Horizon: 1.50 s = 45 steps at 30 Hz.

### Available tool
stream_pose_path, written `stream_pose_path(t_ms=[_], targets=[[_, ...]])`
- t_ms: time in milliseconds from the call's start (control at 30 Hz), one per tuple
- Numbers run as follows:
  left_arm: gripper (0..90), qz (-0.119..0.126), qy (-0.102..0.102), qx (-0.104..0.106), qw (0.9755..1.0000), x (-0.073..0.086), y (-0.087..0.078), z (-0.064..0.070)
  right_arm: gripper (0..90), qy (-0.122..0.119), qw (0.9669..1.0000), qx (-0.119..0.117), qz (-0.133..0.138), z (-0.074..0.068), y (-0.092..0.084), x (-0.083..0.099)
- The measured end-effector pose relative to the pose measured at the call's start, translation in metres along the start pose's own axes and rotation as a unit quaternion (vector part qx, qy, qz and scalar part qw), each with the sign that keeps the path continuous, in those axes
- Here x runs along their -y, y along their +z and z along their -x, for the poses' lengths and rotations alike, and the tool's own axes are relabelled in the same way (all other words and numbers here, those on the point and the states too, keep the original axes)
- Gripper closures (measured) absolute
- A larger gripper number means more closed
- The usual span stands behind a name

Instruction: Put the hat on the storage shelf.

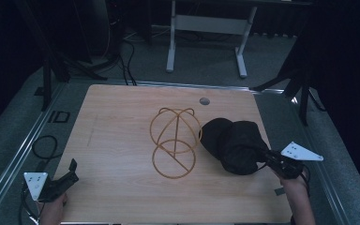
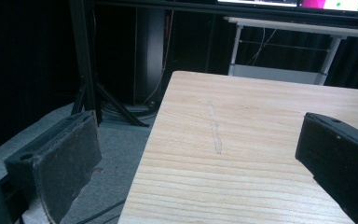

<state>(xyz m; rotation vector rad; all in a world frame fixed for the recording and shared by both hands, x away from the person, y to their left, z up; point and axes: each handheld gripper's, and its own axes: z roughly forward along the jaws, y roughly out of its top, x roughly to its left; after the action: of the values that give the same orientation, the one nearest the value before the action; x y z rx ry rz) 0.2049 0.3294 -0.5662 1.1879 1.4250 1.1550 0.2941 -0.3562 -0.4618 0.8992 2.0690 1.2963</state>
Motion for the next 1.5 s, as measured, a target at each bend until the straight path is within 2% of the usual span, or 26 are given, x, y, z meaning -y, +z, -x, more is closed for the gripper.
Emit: stream_pose_path(t_ms=[433, 633, 900, 933, 1000, 1200, 1500], targets=[[0.5, -0.001, 0.0, 0.0, 1.0, 0.0, 0.0, 0.0, 86.9, -0.003, 0.9983, 0.032, 0.047, 0.007, -0.016, -0.046], [0.5, -0.001, -0.001, 0.001, 1.0, 0.0, 0.0, 0.0, 86.9, -0.001, 0.9966, 0.046, 0.069, 0.007, -0.023, -0.072], [0.5, -0.001, 0.0, 0.002, 1.0, 0.0, 0.0, 0.0, 86.9, -0.016, 0.9938, 0.057, 0.094, 0.002, -0.034, -0.107], [0.5, -0.001, 0.0, 0.002, 1.0, 0.0, 0.0, 0.0, 86.9, -0.016, 0.9938, 0.057, 0.094, 0.002, -0.034, -0.107], [0.5, -0.002, -0.001, 0.002, 1.0, 0.0, 0.0, 0.0, 86.9, -0.018, 0.993, 0.059, 0.1, 0.0, -0.036, -0.121], [0.5, -0.002, 0.0, 0.002, 1.0, 0.0, 0.0, 0.0, 86.9, -0.023, 0.9921, 0.058, 0.109, -0.008, -0.037, -0.142], [0.5, -0.002, -0.002, 0.002, 1.0, 0.0, 0.0, -0.001, 86.9, -0.027, 0.9904, 0.034, 0.131, -0.022, -0.034, -0.164]])
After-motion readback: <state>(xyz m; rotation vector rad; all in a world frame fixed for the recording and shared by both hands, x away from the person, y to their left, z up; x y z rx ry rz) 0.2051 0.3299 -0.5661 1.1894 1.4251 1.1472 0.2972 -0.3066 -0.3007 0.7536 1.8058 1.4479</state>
